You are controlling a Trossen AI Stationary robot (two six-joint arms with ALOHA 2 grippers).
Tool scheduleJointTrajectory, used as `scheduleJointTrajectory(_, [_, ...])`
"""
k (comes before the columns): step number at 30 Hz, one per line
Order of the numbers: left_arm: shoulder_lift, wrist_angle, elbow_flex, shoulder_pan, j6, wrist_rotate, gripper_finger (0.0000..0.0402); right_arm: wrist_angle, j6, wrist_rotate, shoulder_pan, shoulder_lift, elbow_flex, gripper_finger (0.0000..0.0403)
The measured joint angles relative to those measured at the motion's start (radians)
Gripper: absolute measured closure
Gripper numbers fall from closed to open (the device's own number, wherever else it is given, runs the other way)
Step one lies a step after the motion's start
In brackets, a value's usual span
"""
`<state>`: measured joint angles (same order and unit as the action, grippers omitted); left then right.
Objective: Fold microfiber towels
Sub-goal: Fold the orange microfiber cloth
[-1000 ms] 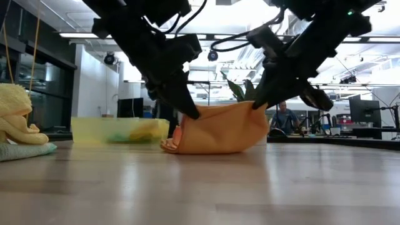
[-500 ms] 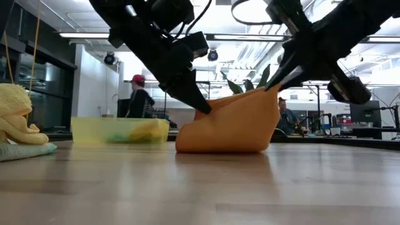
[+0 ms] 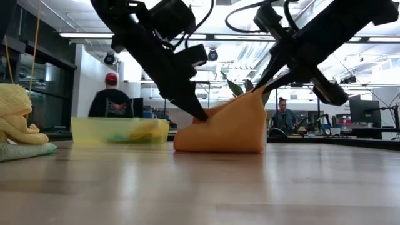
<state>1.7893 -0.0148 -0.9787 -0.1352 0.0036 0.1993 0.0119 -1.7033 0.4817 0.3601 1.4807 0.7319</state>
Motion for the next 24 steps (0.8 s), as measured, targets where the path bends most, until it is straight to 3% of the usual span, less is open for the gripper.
scheduleJointTrajectory(19, [0.117,0.086,0.0,0.0,-0.071,0.178,0.0401,0.011,0.01,-0.03,-0.121,0.029,-0.001,0.0403])
scheduleJointTrajectory(24, [0.151,0.095,-0.001,0.0,-0.09,0.182,0.0401,0.007,0.01,-0.046,-0.148,0.041,0.0,0.0403])
